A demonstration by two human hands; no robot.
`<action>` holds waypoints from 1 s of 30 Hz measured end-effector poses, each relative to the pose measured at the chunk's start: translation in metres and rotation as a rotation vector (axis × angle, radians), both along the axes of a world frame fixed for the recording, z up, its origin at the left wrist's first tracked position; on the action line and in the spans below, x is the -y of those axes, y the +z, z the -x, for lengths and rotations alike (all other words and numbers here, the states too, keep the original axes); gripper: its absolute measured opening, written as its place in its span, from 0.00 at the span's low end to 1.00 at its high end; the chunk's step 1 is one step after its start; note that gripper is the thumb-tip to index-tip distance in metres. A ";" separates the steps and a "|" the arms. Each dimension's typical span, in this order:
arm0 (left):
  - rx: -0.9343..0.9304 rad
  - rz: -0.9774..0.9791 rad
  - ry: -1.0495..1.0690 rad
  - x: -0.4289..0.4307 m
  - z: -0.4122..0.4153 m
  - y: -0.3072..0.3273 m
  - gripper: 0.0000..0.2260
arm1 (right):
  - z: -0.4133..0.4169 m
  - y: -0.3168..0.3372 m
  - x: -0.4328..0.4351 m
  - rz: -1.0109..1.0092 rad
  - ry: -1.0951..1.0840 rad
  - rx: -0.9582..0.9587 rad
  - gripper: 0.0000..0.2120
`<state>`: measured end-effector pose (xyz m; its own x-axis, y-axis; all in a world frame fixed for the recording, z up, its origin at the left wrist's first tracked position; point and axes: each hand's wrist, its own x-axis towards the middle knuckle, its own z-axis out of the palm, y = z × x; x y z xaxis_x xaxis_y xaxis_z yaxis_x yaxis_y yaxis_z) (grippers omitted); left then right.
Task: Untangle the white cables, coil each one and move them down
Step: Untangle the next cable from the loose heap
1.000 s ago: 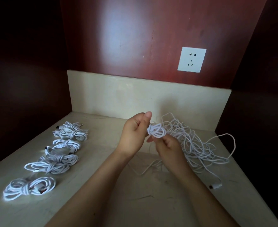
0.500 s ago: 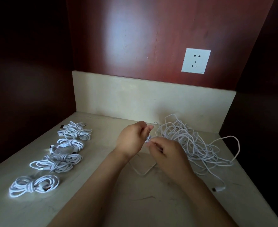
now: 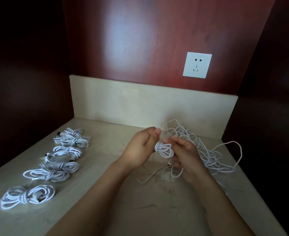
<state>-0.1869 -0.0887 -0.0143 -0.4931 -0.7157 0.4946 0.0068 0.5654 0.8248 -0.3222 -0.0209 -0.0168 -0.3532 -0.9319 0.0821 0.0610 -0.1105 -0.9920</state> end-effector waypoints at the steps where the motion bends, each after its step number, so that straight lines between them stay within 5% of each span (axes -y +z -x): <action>1: -0.058 -0.006 0.024 -0.001 0.001 0.002 0.18 | -0.003 -0.001 0.001 0.016 -0.005 -0.009 0.05; 6: -0.206 -0.030 0.164 0.004 -0.004 0.008 0.12 | -0.025 -0.016 0.004 0.114 0.022 -0.522 0.12; 14: 0.133 0.180 0.407 0.023 -0.010 -0.008 0.02 | -0.038 -0.020 -0.004 0.216 0.062 -1.053 0.15; 22: 0.212 0.240 0.135 0.011 -0.005 -0.008 0.05 | -0.011 -0.003 -0.005 0.245 -0.242 -0.936 0.11; 30: 0.062 0.285 0.086 -0.004 0.003 -0.005 0.02 | -0.016 -0.002 -0.002 0.174 -0.169 -0.397 0.10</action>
<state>-0.1901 -0.0844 -0.0195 -0.4720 -0.5928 0.6525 -0.0964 0.7704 0.6302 -0.3067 -0.0193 -0.0187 -0.4087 -0.8243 0.3918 -0.3526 -0.2533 -0.9008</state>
